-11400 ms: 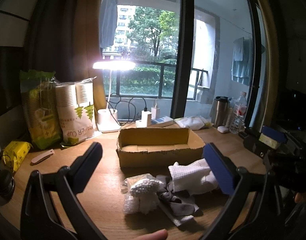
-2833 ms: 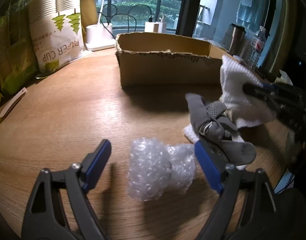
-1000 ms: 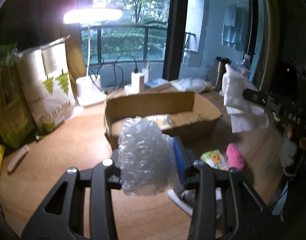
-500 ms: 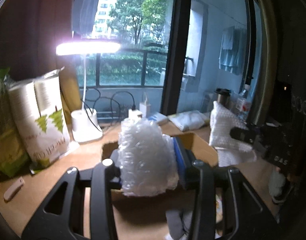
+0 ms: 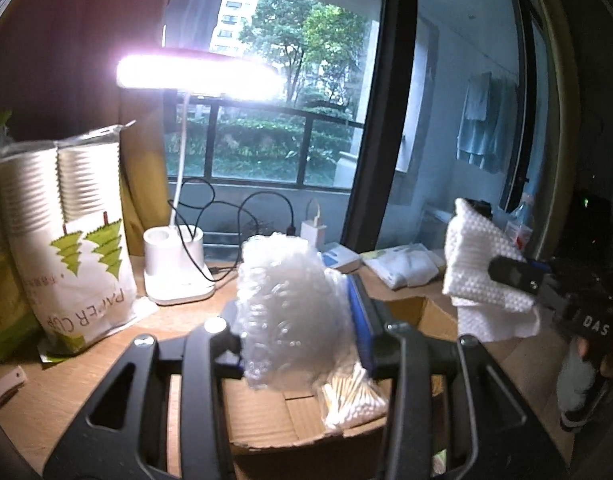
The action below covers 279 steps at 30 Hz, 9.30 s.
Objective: Organize soft objects
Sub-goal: 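Lower the towel and bubble wrap into the box and open both grippers, then withdraw both grippers from the box toward the remaining items, then grasp the cartoon tissue pack with the left gripper while the right gripper grasps the pink plush, then carry the tissue pack and pink plush over the cardboard box with both grippers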
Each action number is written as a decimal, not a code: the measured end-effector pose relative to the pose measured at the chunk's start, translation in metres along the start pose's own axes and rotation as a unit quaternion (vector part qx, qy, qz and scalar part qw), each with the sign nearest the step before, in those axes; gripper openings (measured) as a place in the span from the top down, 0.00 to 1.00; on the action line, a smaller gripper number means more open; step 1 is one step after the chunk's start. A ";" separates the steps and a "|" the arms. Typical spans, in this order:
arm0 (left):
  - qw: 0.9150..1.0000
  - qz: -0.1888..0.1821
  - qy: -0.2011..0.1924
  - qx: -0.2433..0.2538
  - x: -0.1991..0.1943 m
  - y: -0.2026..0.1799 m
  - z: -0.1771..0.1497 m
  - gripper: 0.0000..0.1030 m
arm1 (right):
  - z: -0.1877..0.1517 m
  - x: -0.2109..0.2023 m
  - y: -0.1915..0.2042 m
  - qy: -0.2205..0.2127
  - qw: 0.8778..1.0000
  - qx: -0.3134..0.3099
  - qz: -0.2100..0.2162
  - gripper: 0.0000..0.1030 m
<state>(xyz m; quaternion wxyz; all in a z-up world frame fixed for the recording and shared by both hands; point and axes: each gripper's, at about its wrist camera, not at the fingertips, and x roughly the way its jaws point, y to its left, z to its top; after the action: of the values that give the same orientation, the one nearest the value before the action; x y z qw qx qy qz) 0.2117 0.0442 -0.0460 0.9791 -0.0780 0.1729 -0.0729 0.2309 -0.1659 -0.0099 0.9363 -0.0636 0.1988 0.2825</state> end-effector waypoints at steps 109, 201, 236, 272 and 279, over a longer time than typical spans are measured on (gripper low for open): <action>0.977 -0.072 0.194 0.059 -0.012 -0.109 -0.086 0.30 | -0.124 -0.036 -0.004 0.158 0.984 0.068 -0.055 0.40; 0.978 -0.111 0.168 0.060 -0.036 -0.085 -0.072 0.53 | -0.145 -0.048 -0.025 0.210 0.969 0.112 -0.061 0.35; 0.991 -0.072 0.098 0.062 -0.020 -0.090 -0.023 0.53 | -0.053 -0.037 -0.020 0.076 0.996 0.010 -0.035 0.66; 0.995 -0.036 0.095 0.017 0.069 -0.072 -0.010 0.53 | -0.017 0.054 -0.052 0.057 0.997 0.027 -0.038 0.66; 0.992 -0.026 0.124 0.020 0.082 -0.075 -0.022 0.52 | -0.025 0.064 -0.057 0.061 0.997 0.044 -0.016 0.66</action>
<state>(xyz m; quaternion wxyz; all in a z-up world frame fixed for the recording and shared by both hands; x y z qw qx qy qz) 0.2720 -0.0457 -0.0803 0.9492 -0.0536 0.2897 -0.1105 0.3029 -0.1867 -0.0580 0.9288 -0.0430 0.2663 0.2540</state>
